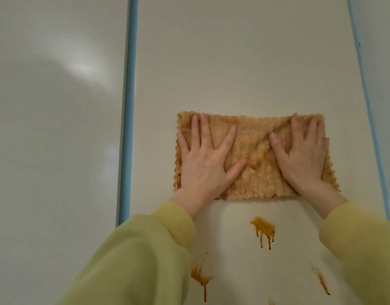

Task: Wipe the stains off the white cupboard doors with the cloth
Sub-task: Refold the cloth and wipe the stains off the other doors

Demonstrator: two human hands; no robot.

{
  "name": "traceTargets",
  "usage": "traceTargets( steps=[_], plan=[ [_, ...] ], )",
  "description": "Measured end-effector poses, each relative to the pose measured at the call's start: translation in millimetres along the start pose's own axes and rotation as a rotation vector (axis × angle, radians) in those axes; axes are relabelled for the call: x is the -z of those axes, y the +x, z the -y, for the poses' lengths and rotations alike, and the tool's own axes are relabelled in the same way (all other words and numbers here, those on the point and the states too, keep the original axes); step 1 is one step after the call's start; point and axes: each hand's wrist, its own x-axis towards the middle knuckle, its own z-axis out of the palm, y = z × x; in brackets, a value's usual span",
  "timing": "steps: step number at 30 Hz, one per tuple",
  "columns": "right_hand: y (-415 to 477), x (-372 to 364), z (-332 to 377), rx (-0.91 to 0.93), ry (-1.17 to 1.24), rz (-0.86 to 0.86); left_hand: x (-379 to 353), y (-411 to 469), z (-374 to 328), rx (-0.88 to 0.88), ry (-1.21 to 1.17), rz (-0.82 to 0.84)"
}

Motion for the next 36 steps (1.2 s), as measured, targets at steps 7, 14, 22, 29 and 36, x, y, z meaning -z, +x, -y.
traceTargets(
  steps=[7,14,22,29,36],
  plan=[
    [22,-10,69,0.267,-0.082,0.068,9,31,43,-0.198,0.03,-0.059],
    [12,-24,127,0.388,-0.107,0.054,19,27,78,-0.186,0.032,-0.019],
    [-56,-37,140,0.419,0.044,0.0,19,-32,88,-0.24,-0.021,-0.026],
    [-102,-46,121,0.425,0.008,-0.041,12,-79,82,-0.265,-0.05,0.006],
    [-85,-38,96,0.438,-0.04,-0.002,13,-75,73,-0.217,0.028,0.011]
  ],
)
